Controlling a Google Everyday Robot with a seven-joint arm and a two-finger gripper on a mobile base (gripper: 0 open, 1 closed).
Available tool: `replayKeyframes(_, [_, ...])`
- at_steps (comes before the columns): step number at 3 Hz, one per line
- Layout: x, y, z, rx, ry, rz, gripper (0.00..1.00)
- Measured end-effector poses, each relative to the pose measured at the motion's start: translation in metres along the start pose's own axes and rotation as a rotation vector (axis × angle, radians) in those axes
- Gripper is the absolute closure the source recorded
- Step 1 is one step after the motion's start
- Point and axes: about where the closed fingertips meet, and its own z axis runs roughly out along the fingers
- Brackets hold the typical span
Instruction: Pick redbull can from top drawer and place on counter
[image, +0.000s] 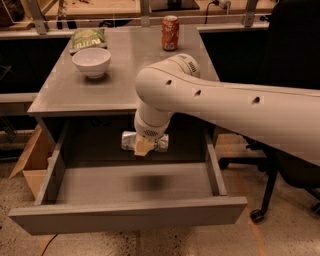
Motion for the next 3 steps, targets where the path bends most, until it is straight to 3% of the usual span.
replayKeyframes(2, [0.027, -0.030, -0.075, 0.180, 0.093, -0.014, 1.00])
replayKeyframes(3, [0.031, -0.055, -0.097, 0.195, 0.115, -0.031, 1.00])
